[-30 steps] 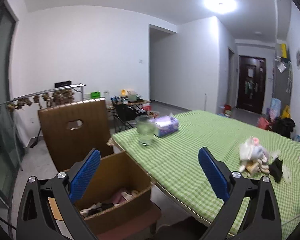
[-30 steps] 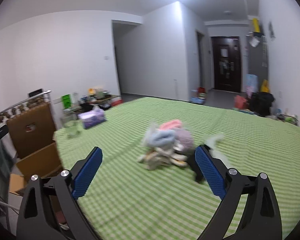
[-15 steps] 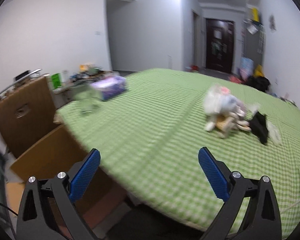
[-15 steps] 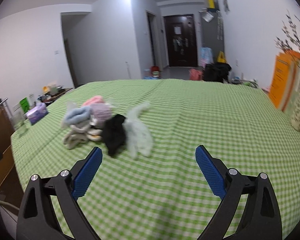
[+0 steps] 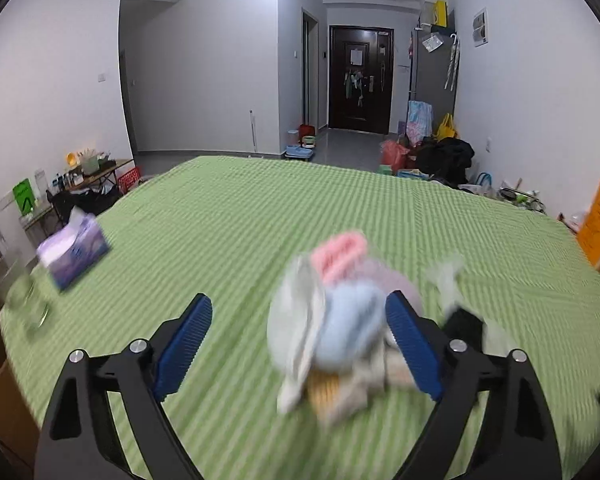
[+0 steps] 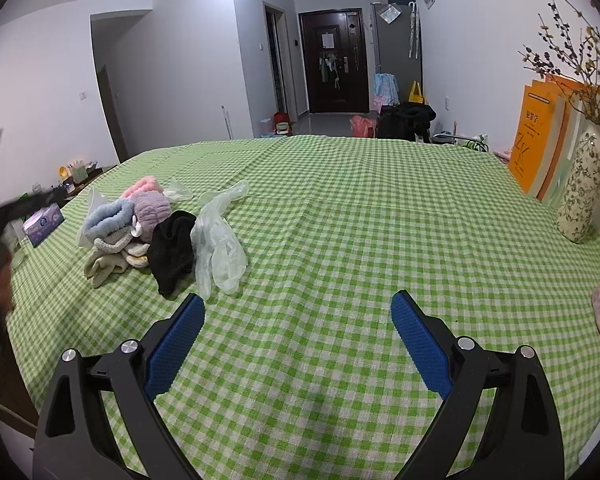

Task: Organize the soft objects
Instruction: 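Grasp a white cloth with the left gripper while the right grasps the light blue towel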

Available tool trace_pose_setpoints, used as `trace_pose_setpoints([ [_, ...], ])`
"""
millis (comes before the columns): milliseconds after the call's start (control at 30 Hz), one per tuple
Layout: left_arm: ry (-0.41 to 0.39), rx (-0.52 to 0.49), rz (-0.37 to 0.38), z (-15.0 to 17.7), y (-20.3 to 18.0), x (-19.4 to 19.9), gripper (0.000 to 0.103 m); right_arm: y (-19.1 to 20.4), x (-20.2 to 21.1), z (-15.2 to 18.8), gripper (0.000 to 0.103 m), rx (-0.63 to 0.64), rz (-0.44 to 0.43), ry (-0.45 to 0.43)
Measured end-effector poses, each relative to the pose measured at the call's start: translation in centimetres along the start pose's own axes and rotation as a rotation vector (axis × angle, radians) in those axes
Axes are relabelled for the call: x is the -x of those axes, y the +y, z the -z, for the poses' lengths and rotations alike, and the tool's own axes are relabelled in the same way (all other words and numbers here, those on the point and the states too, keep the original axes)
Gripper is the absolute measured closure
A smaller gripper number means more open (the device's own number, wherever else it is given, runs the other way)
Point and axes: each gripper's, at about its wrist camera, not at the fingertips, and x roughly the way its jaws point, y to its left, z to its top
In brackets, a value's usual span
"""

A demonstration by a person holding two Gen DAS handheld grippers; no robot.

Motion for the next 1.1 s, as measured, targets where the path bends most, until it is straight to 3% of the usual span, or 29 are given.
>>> trace_pose_setpoints([
  [100,0.109,0.008,0.013,-1.2,0.0,-5.3,0.032,0.7,-0.6,-0.6,0.012,0.017,-0.011,0.012],
  [233,0.188,0.042,0.1,-0.9,1.3,-8.5,0.103,2.4,-1.7,-1.6,0.012,0.044,-0.063,0.029],
  [333,0.175,0.107,0.197,-0.7,3.4,-7.4,0.103,4.9,-2.8,-2.9,0.012,0.069,-0.147,0.034],
  [467,0.071,0.12,0.293,-0.8,5.7,-2.7,0.103,10.1,-5.7,-5.1,0.033,0.093,-0.3,0.052],
  [533,0.013,0.124,0.304,-0.9,7.4,-0.4,0.103,12.9,-7.5,-6.1,0.039,0.098,-0.347,0.072],
  [667,-0.054,0.158,0.31,-0.4,10.8,2.2,0.103,18.7,-12.1,-7.5,0.04,0.069,-0.423,0.148],
  [767,-0.058,0.176,0.257,0.7,12.8,3.1,0.103,22.5,-15.2,-6.6,0.04,0.123,-0.355,0.21],
  [800,-0.054,0.19,0.259,1.2,13.7,3.4,0.103,23.4,-15.9,-6.1,0.044,0.142,-0.351,0.229],
  [867,-0.059,0.21,0.244,2.0,15.2,4.3,0.103,24.4,-16.2,-5.3,0.066,0.16,-0.352,0.237],
  [900,-0.071,0.219,0.237,2.3,16.0,5.0,0.103,24.6,-15.7,-5.0,0.073,0.161,-0.347,0.224],
  [967,-0.094,0.235,0.223,2.3,17.3,6.5,0.103,24.5,-14.1,-5.2,0.076,0.164,-0.343,0.189],
  [1100,-0.158,0.252,0.213,2.1,19.0,10.7,0.103,22.9,-7.6,-7.2,0.076,0.174,-0.321,0.031],
])
